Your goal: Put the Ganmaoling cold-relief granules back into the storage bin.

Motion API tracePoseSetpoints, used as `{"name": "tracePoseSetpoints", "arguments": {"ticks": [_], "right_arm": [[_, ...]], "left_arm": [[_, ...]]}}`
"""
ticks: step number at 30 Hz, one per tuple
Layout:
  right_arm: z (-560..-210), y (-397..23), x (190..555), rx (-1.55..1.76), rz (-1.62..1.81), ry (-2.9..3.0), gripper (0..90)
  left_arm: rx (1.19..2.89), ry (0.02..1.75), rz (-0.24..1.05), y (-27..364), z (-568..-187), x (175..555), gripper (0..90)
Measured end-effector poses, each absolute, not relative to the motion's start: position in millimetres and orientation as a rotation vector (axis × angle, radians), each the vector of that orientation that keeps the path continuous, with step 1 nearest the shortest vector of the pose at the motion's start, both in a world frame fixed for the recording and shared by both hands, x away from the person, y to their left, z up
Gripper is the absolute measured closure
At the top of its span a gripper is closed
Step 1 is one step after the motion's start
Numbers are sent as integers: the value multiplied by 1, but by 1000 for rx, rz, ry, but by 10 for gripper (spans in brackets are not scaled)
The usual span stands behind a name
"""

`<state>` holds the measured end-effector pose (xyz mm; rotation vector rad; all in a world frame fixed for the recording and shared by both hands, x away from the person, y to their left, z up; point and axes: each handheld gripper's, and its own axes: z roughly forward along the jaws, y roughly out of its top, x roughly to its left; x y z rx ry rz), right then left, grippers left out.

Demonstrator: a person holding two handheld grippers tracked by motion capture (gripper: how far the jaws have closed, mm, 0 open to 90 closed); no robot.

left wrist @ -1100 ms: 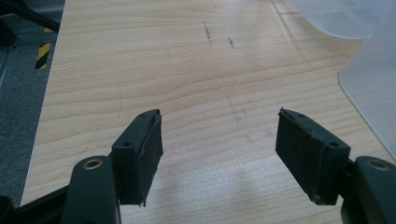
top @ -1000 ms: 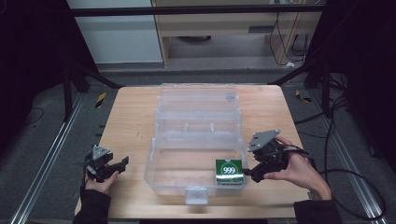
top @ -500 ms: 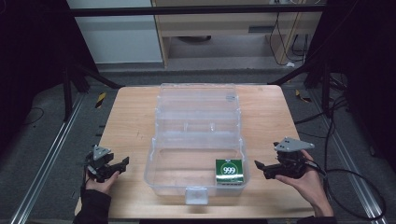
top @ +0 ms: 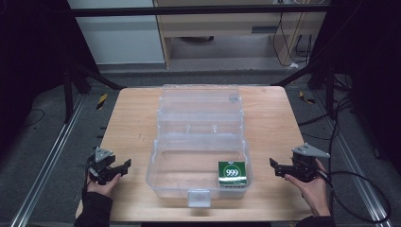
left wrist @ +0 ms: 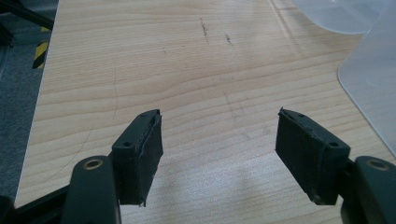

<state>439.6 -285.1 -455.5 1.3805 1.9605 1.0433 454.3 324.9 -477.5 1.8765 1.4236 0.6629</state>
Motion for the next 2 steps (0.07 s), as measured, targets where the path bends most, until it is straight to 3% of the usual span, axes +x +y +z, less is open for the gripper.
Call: {"name": "tracePoseSetpoints", "arguments": {"ticks": [2], "right_arm": [[-461,-288,441,1398,1023,1944,35]], "left_arm": [[1879,1423,661,325,-478,454,312]]}}
